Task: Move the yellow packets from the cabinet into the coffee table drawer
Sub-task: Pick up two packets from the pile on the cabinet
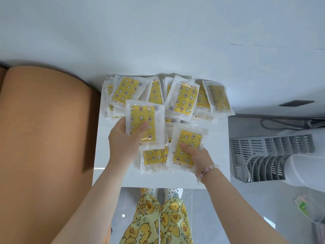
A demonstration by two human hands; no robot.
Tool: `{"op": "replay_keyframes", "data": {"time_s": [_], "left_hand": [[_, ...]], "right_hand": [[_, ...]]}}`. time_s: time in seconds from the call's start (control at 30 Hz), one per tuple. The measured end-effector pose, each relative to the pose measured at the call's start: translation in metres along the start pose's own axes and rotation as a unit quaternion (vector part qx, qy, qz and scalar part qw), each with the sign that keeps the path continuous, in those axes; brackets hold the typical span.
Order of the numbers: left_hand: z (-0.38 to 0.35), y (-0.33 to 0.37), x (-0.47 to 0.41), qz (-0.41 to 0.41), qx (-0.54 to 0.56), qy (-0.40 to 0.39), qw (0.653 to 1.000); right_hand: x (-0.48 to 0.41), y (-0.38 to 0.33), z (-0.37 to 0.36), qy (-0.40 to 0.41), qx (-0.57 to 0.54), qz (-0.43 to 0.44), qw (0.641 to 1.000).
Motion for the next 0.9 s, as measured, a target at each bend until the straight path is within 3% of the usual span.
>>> {"op": "replay_keyframes", "data": {"time_s": [0.1,0.23,0.43,0.57,0.7,0.8,0.9], "left_hand": [[-0.027,0.004,0.011,0.053,0.117,-0.035,0.991],[-0.056,-0.013,0.036,0.086,0.073,-0.067,0.991],[-0.066,-0.017,0.046,0.041,-0.004,-0.047,0.998],[-0.075,-0.013,0.046,-0.045,-0.095,-0.059,0.993],[-0.079,-0.025,0.046,-0.069,-0.17,-0.071,0.98],[-0.08,-0.024,0.048,-0.069,-0.179,-0.09,0.977],[-0.077,-0.021,0.037,-0.001,-0.159,-0.167,0.973]], "right_hand": [[0.0,0.0,-0.007,-0.035,-0.002,-0.017,0.999],[0.001,-0.001,-0.013,-0.08,-0.107,-0.059,0.989],[0.008,-0.011,-0.011,-0.156,-0.208,-0.056,0.964],[0.012,-0.011,-0.018,-0.191,-0.157,-0.035,0.968],[0.007,0.0,-0.011,-0.147,-0.1,-0.024,0.984],[0.004,0.004,-0.006,-0.137,-0.104,-0.027,0.985],[0.007,0.005,-0.011,-0.159,-0.132,-0.042,0.978]]}}
Point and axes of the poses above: each hand's wrist, its own x-axis away from the middle knuckle, its own z-axis out of the back of the hand, y = z × x, the point moved 6 cm from there along -x, towards the middle knuckle, and after that the axes turned 13 degrees about -z, right-handed, at the moved point
